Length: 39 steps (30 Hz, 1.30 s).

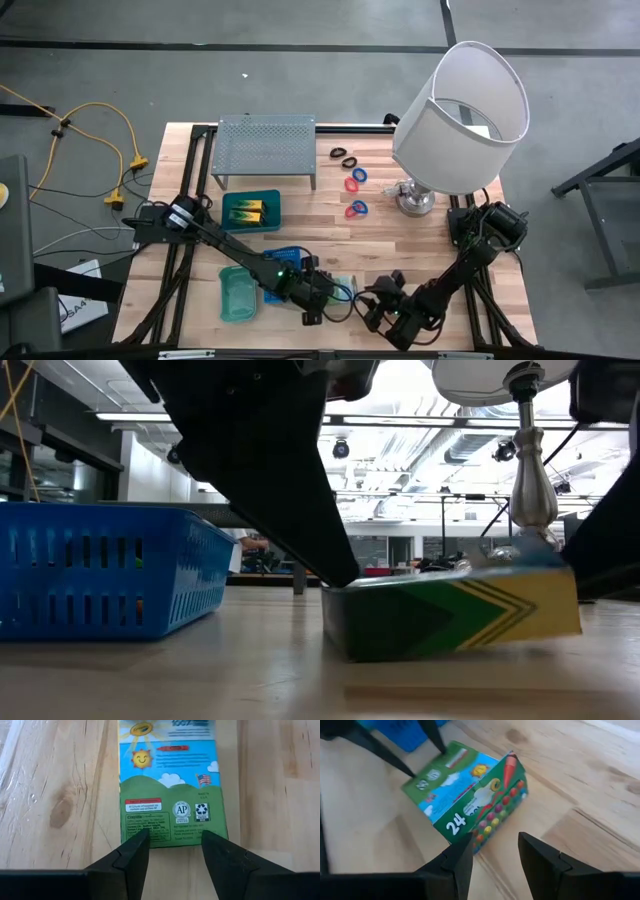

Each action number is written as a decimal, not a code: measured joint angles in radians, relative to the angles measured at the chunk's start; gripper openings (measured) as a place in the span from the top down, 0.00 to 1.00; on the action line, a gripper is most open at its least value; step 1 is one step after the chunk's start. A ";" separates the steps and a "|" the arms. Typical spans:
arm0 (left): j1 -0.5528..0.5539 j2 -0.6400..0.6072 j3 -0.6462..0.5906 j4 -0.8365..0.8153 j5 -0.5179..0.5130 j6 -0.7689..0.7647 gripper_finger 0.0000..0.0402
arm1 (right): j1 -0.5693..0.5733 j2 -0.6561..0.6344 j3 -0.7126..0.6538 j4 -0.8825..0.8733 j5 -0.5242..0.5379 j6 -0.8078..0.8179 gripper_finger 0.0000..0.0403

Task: Pick & Place Office Desk Supplies
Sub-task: Put the crayon box into the top blue bin

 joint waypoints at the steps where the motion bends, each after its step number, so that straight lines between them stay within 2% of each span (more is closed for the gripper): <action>1: 0.000 0.000 0.000 -0.002 0.001 0.000 0.57 | 0.000 0.000 0.000 0.018 0.013 -0.018 0.64; 16: -0.014 0.001 -0.002 -0.022 0.004 -0.010 0.57 | -0.024 -0.002 0.000 0.240 0.081 -0.264 0.64; 23: -0.014 0.008 -0.003 -0.008 0.028 -0.012 0.57 | -0.035 -0.067 0.002 0.270 0.126 -0.381 0.64; 26: -0.014 0.014 -0.008 -0.027 0.028 -0.011 0.57 | -0.053 -0.086 0.002 0.272 0.110 -0.430 0.64; 31: -0.014 0.009 -0.005 -0.022 0.019 -0.011 0.57 | -0.107 -0.092 0.002 0.279 0.014 -0.467 0.64; 39: -0.018 0.008 -0.005 -0.025 0.011 -0.006 0.57 | -0.137 -0.093 0.002 0.385 -0.020 -0.587 0.64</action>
